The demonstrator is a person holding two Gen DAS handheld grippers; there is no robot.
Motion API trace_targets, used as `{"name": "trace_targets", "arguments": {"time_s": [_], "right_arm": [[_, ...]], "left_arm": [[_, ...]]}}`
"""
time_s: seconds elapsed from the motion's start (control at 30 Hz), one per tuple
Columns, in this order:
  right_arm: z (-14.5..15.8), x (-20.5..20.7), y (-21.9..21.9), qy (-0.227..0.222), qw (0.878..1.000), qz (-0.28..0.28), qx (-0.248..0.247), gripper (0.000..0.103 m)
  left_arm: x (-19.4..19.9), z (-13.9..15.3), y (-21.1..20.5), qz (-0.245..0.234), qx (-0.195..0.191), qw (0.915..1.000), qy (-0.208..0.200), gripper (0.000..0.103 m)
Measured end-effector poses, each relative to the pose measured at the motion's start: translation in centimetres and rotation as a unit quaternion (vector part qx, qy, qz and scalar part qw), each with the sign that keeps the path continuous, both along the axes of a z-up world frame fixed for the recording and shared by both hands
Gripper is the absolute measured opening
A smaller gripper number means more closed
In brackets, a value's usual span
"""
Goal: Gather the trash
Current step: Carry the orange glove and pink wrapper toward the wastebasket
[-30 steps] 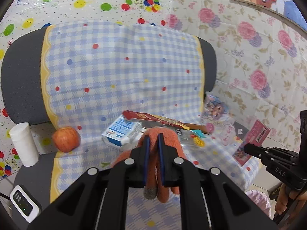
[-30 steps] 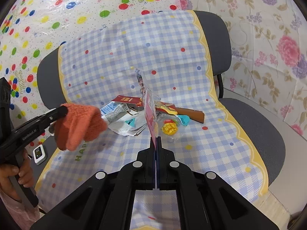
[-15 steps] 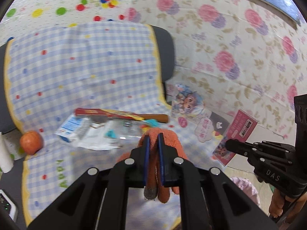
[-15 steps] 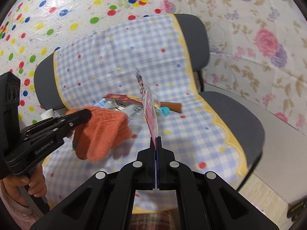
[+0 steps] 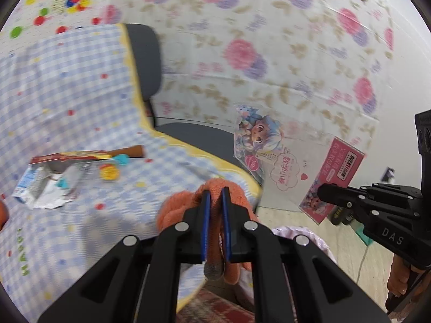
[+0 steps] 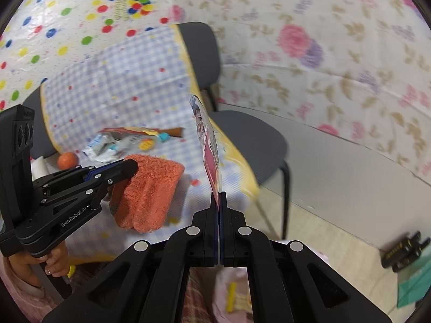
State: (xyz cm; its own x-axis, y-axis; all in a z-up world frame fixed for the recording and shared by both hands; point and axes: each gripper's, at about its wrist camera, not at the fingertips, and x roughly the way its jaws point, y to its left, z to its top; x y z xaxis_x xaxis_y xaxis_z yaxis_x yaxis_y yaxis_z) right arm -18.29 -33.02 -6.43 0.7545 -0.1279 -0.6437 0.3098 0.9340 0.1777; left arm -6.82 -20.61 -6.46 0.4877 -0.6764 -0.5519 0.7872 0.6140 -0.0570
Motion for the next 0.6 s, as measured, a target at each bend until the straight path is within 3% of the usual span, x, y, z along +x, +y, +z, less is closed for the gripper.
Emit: {"name": "trace_targets", "arguments": {"time_s": [0.37,0.6], "right_arm": [[-0.9,-6.8,-2.1,0.027,0.997,-0.077,-0.012,0.001],[-2.8,-9.1,-2.9,0.059,0.993,-0.105,0.001,0.001]], "left_arm": [[-5.7,-1.3,-4.1,-0.096,0.004,0.9954,0.003,0.007],[-7.6,-2.9,-5.9,-0.128,0.016,0.9916,0.015,0.007]]}}
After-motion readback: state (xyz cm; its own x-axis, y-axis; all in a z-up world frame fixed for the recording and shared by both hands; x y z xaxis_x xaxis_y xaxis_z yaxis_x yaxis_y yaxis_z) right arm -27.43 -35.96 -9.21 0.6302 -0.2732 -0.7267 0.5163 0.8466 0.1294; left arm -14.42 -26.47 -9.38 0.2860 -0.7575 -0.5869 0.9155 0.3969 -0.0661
